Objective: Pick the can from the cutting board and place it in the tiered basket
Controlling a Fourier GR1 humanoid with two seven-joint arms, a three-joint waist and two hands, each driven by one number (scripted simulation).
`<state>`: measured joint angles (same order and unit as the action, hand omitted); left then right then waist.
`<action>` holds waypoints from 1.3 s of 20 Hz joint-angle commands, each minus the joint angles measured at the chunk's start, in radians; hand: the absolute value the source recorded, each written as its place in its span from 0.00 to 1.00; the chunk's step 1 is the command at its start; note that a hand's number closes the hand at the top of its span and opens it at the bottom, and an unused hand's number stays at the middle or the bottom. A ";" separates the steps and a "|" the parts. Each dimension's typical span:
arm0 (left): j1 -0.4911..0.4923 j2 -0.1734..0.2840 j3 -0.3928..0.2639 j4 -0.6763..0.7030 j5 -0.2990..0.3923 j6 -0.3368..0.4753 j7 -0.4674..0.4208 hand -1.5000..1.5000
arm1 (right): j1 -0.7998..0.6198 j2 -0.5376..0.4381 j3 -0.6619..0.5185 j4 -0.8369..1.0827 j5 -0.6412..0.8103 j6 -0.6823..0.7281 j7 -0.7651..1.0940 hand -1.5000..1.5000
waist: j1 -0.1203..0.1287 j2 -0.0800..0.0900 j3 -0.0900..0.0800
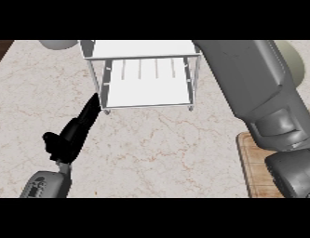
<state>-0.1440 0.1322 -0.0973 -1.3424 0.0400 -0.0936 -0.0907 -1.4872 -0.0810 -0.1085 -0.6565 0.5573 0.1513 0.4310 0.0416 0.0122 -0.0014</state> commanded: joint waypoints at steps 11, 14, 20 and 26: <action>-0.034 -0.037 -0.030 -0.007 -0.032 0.010 0.022 0.50 | -0.133 0.080 -0.034 0.323 -0.151 -0.174 -0.105 1.00 | 0.032 0.002 -0.001; -0.001 -0.031 -0.025 -0.001 -0.028 0.006 0.015 0.50 | -0.150 0.081 -0.106 0.361 -0.229 -0.120 0.000 1.00 | 0.026 -0.001 -0.001; -0.011 0.001 0.004 -0.003 -0.012 -0.020 0.013 0.50 | -0.155 0.081 -0.207 0.414 -0.356 -0.120 0.053 0.00 | 0.017 0.001 0.000; 0.021 0.000 0.005 -0.026 -0.011 -0.021 0.011 0.50 | -0.162 0.077 -0.208 0.369 -0.323 -0.336 0.002 0.00 | 0.005 0.001 0.000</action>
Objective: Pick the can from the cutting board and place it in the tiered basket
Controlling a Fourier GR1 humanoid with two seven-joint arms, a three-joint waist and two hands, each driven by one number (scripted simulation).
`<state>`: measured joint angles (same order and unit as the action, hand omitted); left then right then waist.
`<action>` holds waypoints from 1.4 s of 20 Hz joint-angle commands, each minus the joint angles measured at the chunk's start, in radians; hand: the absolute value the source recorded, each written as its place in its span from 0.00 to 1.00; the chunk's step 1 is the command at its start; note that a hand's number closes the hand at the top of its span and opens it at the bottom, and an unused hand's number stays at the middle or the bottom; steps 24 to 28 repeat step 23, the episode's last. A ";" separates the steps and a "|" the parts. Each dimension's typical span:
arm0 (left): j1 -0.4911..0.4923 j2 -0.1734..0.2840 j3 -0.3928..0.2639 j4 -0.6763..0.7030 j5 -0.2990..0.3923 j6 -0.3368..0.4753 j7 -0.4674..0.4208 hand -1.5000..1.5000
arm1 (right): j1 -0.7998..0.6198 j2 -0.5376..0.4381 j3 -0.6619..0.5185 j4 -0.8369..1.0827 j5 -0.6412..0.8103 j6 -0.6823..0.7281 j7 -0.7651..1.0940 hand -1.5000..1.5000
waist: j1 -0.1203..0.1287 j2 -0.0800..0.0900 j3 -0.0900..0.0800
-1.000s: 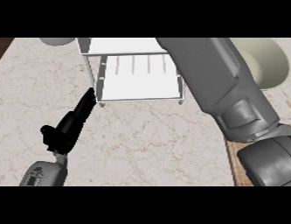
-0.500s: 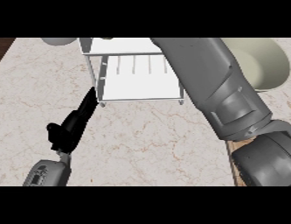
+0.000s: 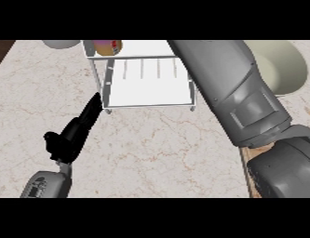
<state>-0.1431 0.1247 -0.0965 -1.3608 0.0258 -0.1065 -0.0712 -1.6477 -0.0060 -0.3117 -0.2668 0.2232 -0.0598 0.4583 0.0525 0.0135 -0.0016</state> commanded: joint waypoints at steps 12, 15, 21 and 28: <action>0.020 -0.015 0.011 -0.015 -0.005 0.025 0.011 0.50 | 0.150 -0.259 -0.037 -0.145 0.050 -0.396 -0.169 0.00 | -0.042 -0.009 0.002; 0.054 0.008 0.035 0.035 -0.003 0.004 -0.064 0.50 | 0.236 -0.351 -0.094 -0.213 -0.030 -0.252 -0.221 0.00 | -0.062 -0.014 0.002; 0.095 -0.023 0.001 -0.049 -0.010 0.023 -0.018 0.50 | 0.420 -0.534 -0.150 -0.253 -0.102 -0.034 -0.294 0.00 | -0.054 -0.014 0.003; 0.053 0.007 0.043 0.033 -0.003 0.002 -0.077 0.50 | 0.419 -0.628 -0.148 -0.279 -0.119 0.094 -0.236 0.00 | -0.072 -0.016 0.002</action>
